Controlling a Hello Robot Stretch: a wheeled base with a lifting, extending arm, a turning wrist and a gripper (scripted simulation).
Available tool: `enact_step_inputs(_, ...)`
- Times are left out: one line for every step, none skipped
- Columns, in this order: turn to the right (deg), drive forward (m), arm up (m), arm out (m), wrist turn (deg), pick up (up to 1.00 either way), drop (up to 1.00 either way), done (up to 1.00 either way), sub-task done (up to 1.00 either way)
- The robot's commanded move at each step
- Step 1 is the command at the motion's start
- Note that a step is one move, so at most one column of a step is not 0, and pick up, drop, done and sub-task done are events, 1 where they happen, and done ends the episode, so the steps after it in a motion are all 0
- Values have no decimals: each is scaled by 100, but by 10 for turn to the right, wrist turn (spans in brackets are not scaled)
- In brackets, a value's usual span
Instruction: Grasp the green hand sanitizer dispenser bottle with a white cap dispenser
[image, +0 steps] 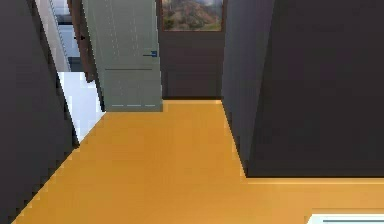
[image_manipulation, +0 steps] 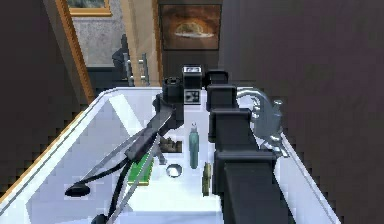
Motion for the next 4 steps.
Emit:
enact_step_inputs(0, 0, 0, 0, 450, 0, 0, 0, 0)
enact_step_inputs(0, 0, 0, 0, 450, 0, 0, 0, 0)
enact_step_inputs(0, 0, 0, 0, 450, 0, 0, 0, 0)
enact_step_inputs(0, 0, 0, 0, 120, 0, 0, 0, 0)
